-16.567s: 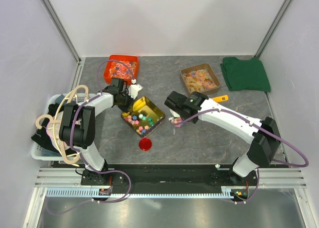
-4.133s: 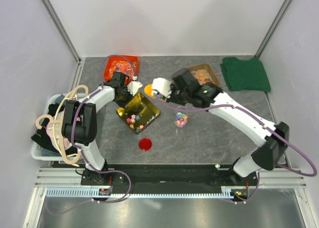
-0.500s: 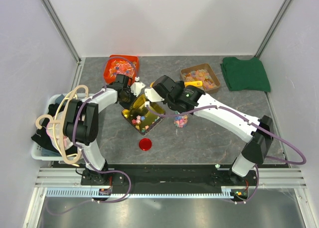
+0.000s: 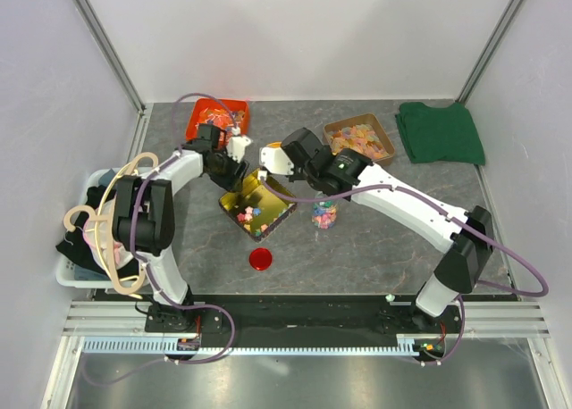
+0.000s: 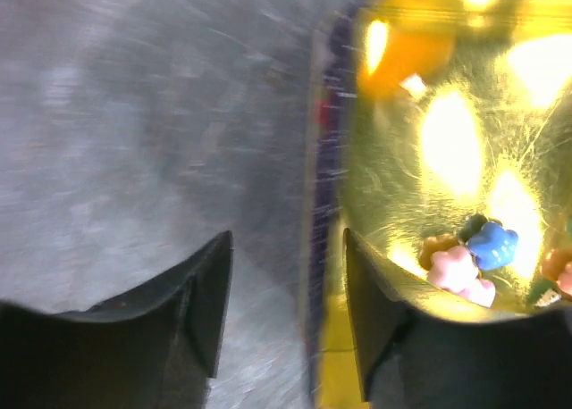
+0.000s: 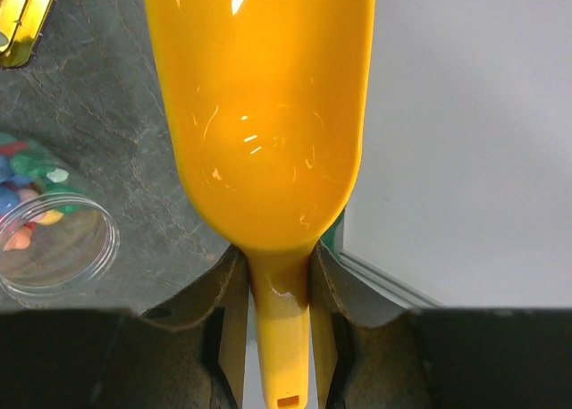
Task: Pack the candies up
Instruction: Adjust the spatula.
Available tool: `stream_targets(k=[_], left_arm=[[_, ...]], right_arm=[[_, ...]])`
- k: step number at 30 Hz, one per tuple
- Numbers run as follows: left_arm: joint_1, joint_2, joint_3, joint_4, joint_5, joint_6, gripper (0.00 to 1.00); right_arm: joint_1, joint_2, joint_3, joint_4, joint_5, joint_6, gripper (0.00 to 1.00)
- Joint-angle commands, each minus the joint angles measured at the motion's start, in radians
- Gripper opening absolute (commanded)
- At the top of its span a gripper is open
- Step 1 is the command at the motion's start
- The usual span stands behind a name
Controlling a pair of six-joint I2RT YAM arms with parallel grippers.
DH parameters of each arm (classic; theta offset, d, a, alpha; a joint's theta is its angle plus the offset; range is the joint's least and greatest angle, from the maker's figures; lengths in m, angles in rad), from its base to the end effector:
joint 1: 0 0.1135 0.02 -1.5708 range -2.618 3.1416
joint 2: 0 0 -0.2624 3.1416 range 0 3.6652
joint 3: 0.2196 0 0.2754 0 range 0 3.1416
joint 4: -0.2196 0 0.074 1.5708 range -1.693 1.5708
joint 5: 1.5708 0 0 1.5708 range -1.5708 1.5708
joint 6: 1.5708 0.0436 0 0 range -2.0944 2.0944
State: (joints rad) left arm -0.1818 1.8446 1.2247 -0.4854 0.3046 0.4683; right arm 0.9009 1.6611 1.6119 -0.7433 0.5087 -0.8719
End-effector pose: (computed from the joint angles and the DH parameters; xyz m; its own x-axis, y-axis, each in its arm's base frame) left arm 0.3876 -0.0845 0.1555 -0.6466 0.5567 -0.5215 0.6688 0.7426 -0.0365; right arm 0.2611 0.2955 0.3417 0.0771 -0.9795 -0.1862 -0.6424 0.0940 -0.7606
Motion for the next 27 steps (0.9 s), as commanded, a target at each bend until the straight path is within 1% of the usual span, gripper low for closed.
stream_targets(k=[1, 2, 3, 4, 6, 9, 12, 15, 21, 23, 27], left_arm=[[0.109, -0.109, 0.119, -0.024, 0.256, -0.072, 0.66], [0.152, -0.126, 0.130, -0.036, 0.308, -0.083, 0.68], [0.168, -0.157, 0.140, -0.044, 0.358, -0.100, 0.69], [0.180, -0.169, 0.159, -0.051, 0.445, -0.106, 0.69], [0.180, -0.192, 0.176, -0.079, 0.525, -0.112, 0.72], [0.180, -0.202, 0.185, -0.091, 0.712, -0.148, 0.73], [0.180, -0.191, 0.193, -0.093, 0.835, -0.184, 0.73], [0.180, -0.183, 0.194, -0.093, 0.892, -0.203, 0.73], [0.171, -0.168, 0.197, -0.094, 0.924, -0.226, 0.73], [0.163, -0.162, 0.197, -0.094, 0.913, -0.229, 0.73], [0.131, -0.157, 0.190, -0.094, 0.826, -0.220, 0.73]], right_arm=[[-0.039, -0.058, -0.033, 0.097, -0.050, 0.080, 0.00], [-0.045, -0.061, -0.041, 0.120, -0.058, 0.091, 0.00], [-0.051, -0.063, -0.056, 0.130, -0.061, 0.100, 0.00], [-0.054, -0.061, -0.063, 0.134, -0.064, 0.115, 0.00], [-0.054, -0.057, -0.087, 0.159, -0.071, 0.132, 0.00], [-0.053, -0.037, -0.115, 0.189, -0.085, 0.158, 0.00], [-0.048, -0.011, -0.129, 0.217, -0.088, 0.182, 0.00], [-0.040, 0.011, -0.129, 0.245, -0.082, 0.203, 0.00], [-0.004, 0.051, -0.132, 0.278, -0.056, 0.211, 0.00], [0.016, 0.058, -0.136, 0.286, -0.053, 0.211, 0.00], [0.042, 0.069, -0.133, 0.294, -0.042, 0.212, 0.00]])
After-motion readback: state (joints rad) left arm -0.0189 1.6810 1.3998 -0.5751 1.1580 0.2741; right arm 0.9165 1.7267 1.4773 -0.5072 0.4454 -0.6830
